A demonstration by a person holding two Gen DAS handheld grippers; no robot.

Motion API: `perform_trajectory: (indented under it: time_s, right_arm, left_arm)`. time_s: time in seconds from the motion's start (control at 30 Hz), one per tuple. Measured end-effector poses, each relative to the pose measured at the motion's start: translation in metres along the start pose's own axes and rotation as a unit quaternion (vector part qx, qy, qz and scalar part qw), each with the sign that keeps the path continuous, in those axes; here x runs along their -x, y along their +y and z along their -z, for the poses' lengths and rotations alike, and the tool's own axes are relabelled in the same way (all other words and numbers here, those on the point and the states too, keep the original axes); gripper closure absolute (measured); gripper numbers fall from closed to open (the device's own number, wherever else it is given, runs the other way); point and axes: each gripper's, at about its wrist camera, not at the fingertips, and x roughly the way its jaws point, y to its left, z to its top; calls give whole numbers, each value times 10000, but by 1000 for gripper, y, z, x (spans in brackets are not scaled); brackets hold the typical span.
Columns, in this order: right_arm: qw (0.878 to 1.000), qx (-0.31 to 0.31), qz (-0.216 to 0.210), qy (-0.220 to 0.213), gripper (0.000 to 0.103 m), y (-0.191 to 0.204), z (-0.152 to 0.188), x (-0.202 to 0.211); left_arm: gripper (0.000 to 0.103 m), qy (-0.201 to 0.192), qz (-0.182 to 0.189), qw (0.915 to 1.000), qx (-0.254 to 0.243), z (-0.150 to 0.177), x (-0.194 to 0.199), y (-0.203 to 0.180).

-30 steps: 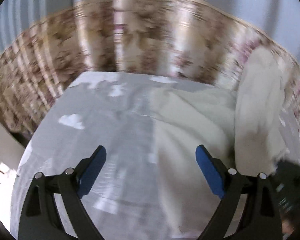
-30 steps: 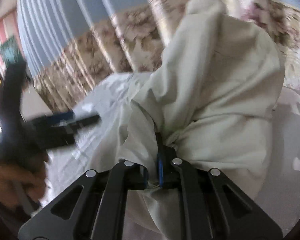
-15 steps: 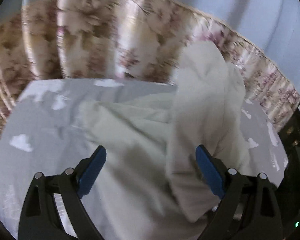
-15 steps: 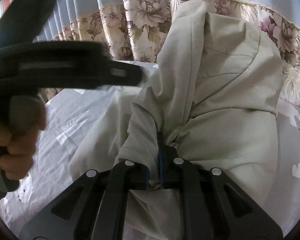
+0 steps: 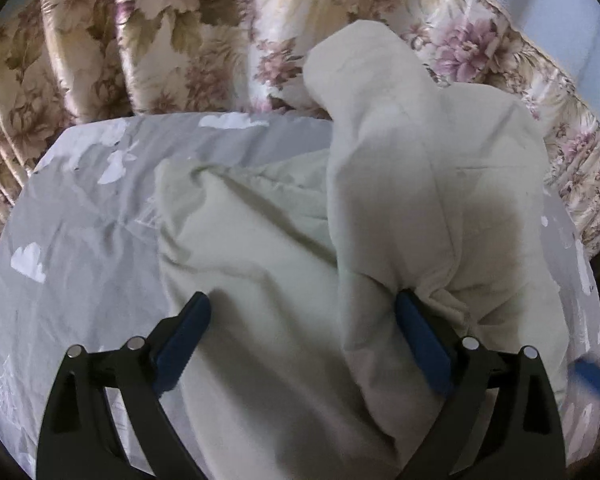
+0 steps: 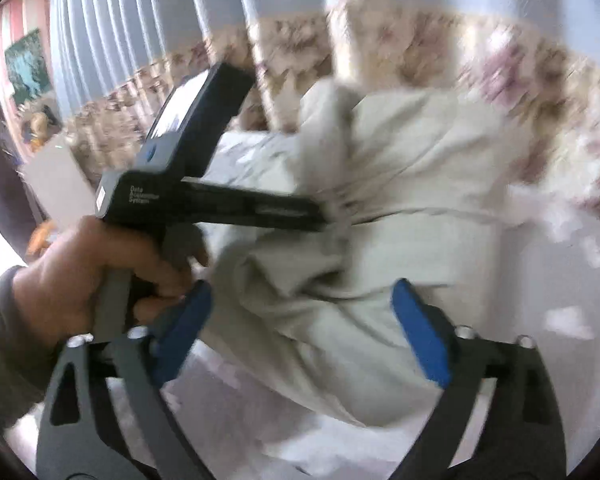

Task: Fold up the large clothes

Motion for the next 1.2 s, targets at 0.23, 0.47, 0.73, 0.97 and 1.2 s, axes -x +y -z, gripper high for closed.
perform_trajectory:
  time_s: [0.23,0.47,0.73,0.97,1.2]
  right_arm:
    - [9918,-874,918,184,8,-75,1,-14]
    - [9895,-1258,655,268,8,-83,11,-31]
    - [9873,-1430,671,167,8,-111,14,-10]
    - [9859,-1520,686,158,7,-132,18,-2]
    - [9871,-1464,601,259,7,-124,16,-14]
  left_arm:
    - [10,-525,-122,9983,201,-9,53,18]
    - [7,-998,492,9933,-304,-36,112,-27]
    - [7,-522,7,9981,-337,-55,44,-69]
    - [24,-36,-195,9994,-289,-46,-4,-65]
    - [98,2,721,9909,-1134,-36,31,-96]
